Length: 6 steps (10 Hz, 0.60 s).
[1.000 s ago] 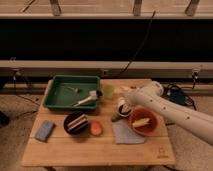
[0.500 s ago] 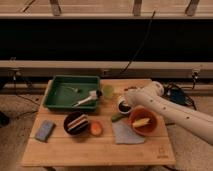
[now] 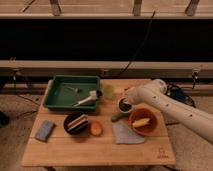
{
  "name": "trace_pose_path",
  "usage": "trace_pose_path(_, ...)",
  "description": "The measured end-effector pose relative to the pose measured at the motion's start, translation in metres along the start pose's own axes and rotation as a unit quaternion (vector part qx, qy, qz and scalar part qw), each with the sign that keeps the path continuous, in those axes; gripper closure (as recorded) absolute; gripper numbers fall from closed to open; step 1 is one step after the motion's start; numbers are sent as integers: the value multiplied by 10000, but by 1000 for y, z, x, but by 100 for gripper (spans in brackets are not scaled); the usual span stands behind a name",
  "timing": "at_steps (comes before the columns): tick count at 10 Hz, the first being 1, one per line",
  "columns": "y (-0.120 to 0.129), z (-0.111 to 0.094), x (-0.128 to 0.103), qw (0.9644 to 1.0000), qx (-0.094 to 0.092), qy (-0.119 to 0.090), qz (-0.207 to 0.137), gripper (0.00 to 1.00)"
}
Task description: Stack cups into tray
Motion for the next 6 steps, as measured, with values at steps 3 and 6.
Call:
trace_pose_path(3, -24, -17, -6, 9997, -113, -158, -143, 84)
trace_pose_path(6, -54, -27, -20, 9987, -299, -305, -287, 84)
